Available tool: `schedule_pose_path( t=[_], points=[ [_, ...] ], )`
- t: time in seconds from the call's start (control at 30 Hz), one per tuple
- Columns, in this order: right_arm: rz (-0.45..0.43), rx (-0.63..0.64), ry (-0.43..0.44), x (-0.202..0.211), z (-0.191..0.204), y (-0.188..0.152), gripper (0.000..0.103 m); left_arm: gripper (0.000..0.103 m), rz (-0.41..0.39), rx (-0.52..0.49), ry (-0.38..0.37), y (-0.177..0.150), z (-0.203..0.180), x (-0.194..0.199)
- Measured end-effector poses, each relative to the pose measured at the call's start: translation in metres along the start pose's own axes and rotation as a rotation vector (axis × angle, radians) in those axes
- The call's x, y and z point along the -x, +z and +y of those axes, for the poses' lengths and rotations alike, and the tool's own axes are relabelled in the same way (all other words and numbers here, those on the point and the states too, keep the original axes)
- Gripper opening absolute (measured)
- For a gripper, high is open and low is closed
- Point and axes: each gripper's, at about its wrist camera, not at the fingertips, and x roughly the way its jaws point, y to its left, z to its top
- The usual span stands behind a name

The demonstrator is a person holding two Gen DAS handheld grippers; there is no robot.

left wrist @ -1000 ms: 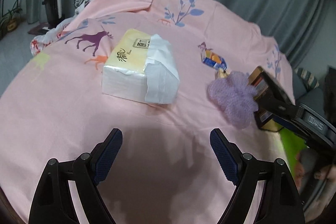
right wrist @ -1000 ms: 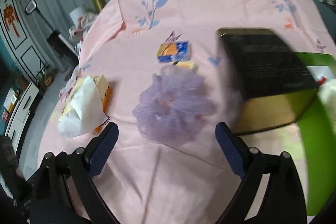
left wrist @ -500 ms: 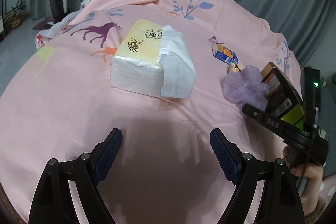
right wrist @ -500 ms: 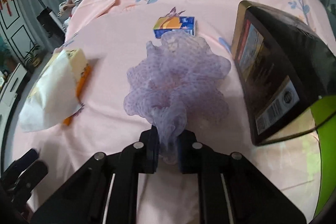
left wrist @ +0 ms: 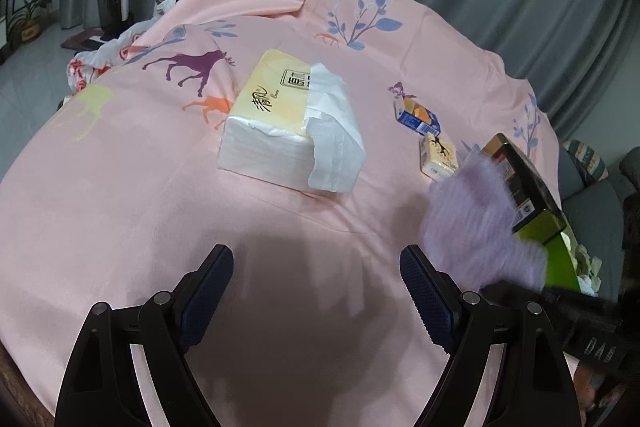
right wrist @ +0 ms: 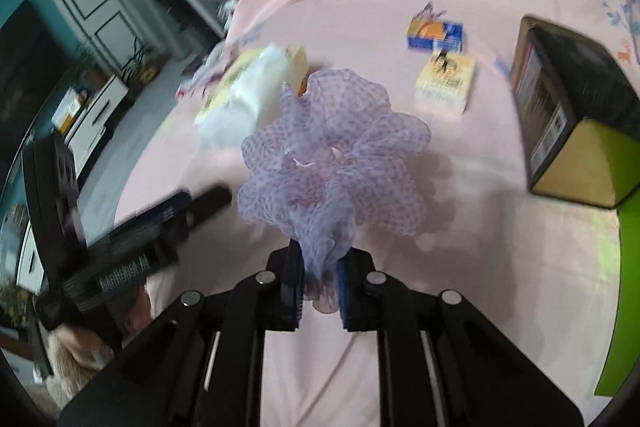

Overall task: Organize soft objects
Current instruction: 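Grasp the lilac mesh scrunchie with the right tool and lift it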

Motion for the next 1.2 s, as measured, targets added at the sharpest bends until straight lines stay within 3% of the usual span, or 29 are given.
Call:
schedule_pose_path(
  t=[0.07, 0.13, 0.2, 0.33, 0.4, 0.43, 0.57, 0.77, 0.87, 1.0, 1.2],
  points=[
    [0.057, 0.010, -0.009, -0.007, 0.001, -0.005, 0.019, 0.086, -0.001, 0.001, -0.005, 0.000, 0.000, 0.001],
    [0.085, 0.001, -0.008, -0.009, -0.002, -0.009, 0.031, 0.086, 0.001, 0.003, -0.013, -0.002, -0.001, 0.002],
    [0.090, -0.007, -0.009, -0.006, -0.004, -0.008, 0.063, 0.086, 0.003, 0.003, -0.025, -0.003, -0.002, 0.003],
    [0.031, -0.008, -0.013, 0.012, -0.011, -0.002, 0.069, 0.086, 0.000, -0.010, -0.052, -0.006, -0.007, 0.004],
    [-0.012, -0.029, 0.012, 0.020, -0.017, 0.000, 0.080, 0.086, 0.008, -0.018, -0.070, -0.008, -0.012, 0.003],
    [-0.029, -0.047, 0.020, 0.021, -0.020, 0.001, 0.081, 0.086, 0.021, -0.027, -0.090, -0.009, -0.015, 0.001],
    [-0.080, -0.120, 0.027, 0.016, -0.033, 0.006, 0.081, 0.082, 0.058, -0.060, -0.144, -0.016, -0.027, -0.003],
    [-0.047, -0.158, 0.098, -0.018, -0.037, 0.010, 0.079, 0.053, 0.115, -0.141, -0.174, -0.030, -0.047, -0.016],
    [-0.007, -0.157, 0.099, -0.034, -0.035, 0.009, 0.069, 0.042, 0.142, -0.140, -0.179, -0.035, -0.050, -0.025],
    [0.036, -0.172, 0.139, -0.049, -0.035, 0.006, 0.046, 0.039, 0.139, -0.146, -0.202, -0.036, -0.052, -0.028],
    [0.051, -0.168, 0.189, -0.048, -0.028, 0.002, 0.032, 0.031, 0.131, -0.172, -0.203, -0.038, -0.059, -0.027]
  ],
)
